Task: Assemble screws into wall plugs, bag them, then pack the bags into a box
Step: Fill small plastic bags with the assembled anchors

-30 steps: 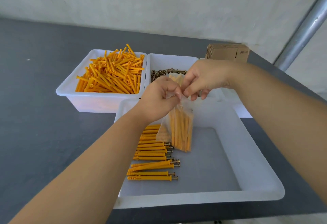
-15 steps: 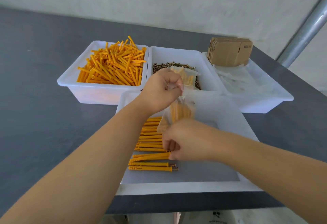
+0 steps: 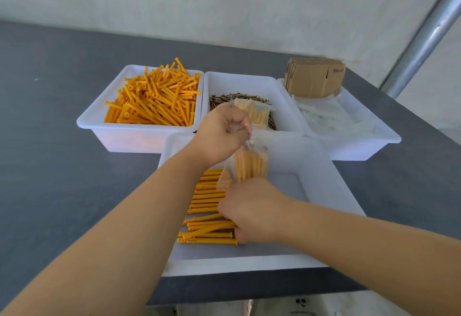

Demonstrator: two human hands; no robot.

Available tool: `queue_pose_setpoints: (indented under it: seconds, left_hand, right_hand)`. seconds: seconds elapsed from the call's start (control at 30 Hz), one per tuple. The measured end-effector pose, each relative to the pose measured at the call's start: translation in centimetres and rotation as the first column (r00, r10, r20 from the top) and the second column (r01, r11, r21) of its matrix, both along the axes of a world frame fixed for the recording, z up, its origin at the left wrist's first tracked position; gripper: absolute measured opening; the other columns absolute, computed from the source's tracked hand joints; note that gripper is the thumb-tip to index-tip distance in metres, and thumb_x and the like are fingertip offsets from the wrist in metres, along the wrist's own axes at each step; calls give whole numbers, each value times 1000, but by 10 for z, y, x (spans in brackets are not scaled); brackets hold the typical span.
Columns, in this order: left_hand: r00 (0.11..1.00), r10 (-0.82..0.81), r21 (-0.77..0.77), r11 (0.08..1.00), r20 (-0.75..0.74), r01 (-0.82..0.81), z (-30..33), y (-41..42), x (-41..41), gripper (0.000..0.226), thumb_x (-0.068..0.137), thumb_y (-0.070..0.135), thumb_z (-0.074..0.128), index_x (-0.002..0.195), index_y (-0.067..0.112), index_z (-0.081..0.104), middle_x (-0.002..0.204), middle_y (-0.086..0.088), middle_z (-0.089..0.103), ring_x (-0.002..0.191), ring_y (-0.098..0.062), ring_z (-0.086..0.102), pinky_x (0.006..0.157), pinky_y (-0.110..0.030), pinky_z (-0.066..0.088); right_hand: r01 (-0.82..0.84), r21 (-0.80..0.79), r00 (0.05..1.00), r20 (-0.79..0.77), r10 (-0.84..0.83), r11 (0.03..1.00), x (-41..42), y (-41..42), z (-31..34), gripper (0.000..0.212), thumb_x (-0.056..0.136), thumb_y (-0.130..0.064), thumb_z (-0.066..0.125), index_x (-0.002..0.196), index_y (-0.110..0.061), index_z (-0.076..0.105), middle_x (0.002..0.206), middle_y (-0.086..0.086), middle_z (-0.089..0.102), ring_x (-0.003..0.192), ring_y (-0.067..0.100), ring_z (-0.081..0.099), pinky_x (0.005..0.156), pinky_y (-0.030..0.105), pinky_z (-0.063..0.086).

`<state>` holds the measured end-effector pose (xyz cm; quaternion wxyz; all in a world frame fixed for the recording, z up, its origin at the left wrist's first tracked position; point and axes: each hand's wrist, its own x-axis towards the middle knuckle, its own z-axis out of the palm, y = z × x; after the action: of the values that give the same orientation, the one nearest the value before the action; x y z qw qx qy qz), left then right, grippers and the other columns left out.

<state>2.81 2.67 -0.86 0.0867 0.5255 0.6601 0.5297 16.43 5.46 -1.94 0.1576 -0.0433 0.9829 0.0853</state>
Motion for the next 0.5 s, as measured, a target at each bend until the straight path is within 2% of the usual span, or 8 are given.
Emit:
queue_pose_setpoints:
  seconds: [0.1, 0.2, 0.27, 0.33, 0.4, 0.47, 0.5]
  left_hand:
    - [1000, 3, -2, 1000, 19, -3, 1, 0, 1, 32, 79, -12, 60, 69, 18, 65, 85, -4, 58, 90, -22, 58, 86, -46, 52]
    - [1000, 8, -11, 1000, 25, -8, 1, -1, 1, 35, 80, -11, 61, 68, 23, 63, 88, -6, 58, 90, -23, 58, 86, -47, 52]
    - [999, 6, -19, 1000, 32, -5, 0, -1, 1, 31, 81, -9, 62, 70, 20, 65, 91, -8, 59, 92, -23, 58, 85, -46, 52]
    - [1000, 10, -23, 1000, 28, -9, 1, 0, 2, 28, 81, -9, 62, 71, 17, 65, 92, -9, 59, 92, -23, 58, 84, -46, 52]
    - [1000, 12, -20, 1000, 21, -11, 1, 0, 2, 27, 81, -9, 62, 71, 16, 65, 91, -12, 60, 92, -24, 58, 84, -47, 52]
    - [1000, 8, -16, 1000, 25, -7, 1, 0, 1, 28, 80, -10, 62, 71, 16, 64, 90, -12, 59, 92, -26, 58, 84, -48, 51]
    - [1000, 5, -16, 1000, 29, -5, 1, 0, 1, 29, 80, -11, 62, 71, 17, 64, 89, -10, 59, 92, -26, 58, 85, -49, 51]
  right_hand:
    - [-2, 8, 999, -37, 3, 1000, 1, 1, -1, 10, 87, -21, 62, 79, -15, 63, 62, -3, 42, 57, 16, 43, 52, 26, 43]
    - [-3, 15, 998, -62, 4, 1000, 3, 2, -2, 14, 88, -14, 60, 74, -15, 62, 59, -3, 39, 57, 17, 43, 52, 26, 43]
    - [21, -48, 996, -86, -25, 999, 4, 6, 2, 15, 86, -16, 58, 72, -14, 61, 59, -2, 40, 61, 20, 47, 53, 28, 44]
    - [51, -186, 992, -108, -72, 981, 4, 14, 10, 14, 85, -15, 59, 75, -14, 68, 63, 0, 49, 65, 18, 50, 56, 30, 45]
    - [107, -367, 987, -75, -144, 924, 3, 23, 21, 12, 88, -13, 64, 88, -13, 76, 72, -2, 65, 71, 12, 55, 60, 23, 43]
    - [213, -556, 968, 11, -249, 804, 6, 33, 32, 15, 91, -13, 67, 102, -14, 76, 74, -14, 71, 67, 0, 61, 60, 10, 42]
    - [266, -639, 952, 56, -301, 722, 9, 38, 36, 17, 92, -12, 67, 107, -14, 75, 71, -22, 70, 66, -2, 65, 62, 9, 48]
